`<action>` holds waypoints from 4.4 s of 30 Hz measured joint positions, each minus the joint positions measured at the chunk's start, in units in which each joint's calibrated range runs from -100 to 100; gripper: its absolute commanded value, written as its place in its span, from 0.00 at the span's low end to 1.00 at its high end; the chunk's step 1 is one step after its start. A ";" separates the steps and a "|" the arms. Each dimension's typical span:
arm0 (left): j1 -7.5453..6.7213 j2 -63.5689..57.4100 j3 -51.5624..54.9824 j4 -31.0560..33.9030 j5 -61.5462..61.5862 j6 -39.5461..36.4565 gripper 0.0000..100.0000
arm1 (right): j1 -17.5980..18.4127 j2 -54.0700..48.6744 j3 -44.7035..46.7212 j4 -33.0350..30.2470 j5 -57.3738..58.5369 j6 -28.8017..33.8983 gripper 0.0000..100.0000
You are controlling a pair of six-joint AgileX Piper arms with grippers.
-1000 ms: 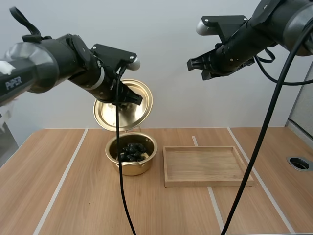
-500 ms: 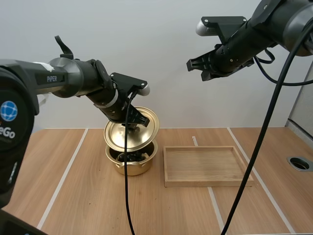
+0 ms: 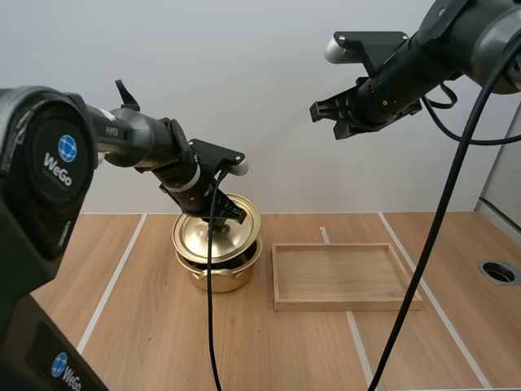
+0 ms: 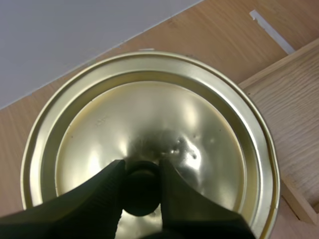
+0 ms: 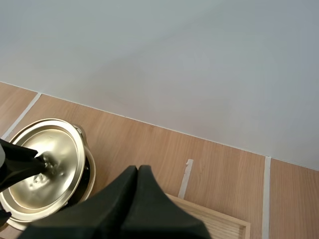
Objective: Open the pot, put the grape inside, and close it
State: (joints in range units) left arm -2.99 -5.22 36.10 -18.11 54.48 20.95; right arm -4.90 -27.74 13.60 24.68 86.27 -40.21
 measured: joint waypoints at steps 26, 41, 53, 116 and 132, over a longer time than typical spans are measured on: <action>0.00 0.50 -2.02 0.78 6.14 -0.09 0.00 | 0.00 0.00 0.00 1.19 0.00 0.00 0.00; 0.00 6.07 -7.27 5.09 16.60 -3.23 0.00 | 0.00 0.00 0.00 3.60 1.23 0.00 0.00; 0.00 6.62 -7.47 5.09 15.78 -3.44 0.00 | 0.00 0.00 0.00 3.60 1.23 0.00 0.00; -3.15 10.26 -11.24 13.63 20.44 -9.94 0.68 | 0.00 0.00 0.00 5.17 1.95 0.00 0.00; -3.15 5.70 -19.80 15.15 29.02 -10.13 1.00 | 0.00 0.00 0.00 5.17 1.95 0.00 0.00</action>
State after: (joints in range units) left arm -6.13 0.48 16.29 -2.95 83.50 10.81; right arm -4.90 -27.74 13.60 29.85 88.22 -40.21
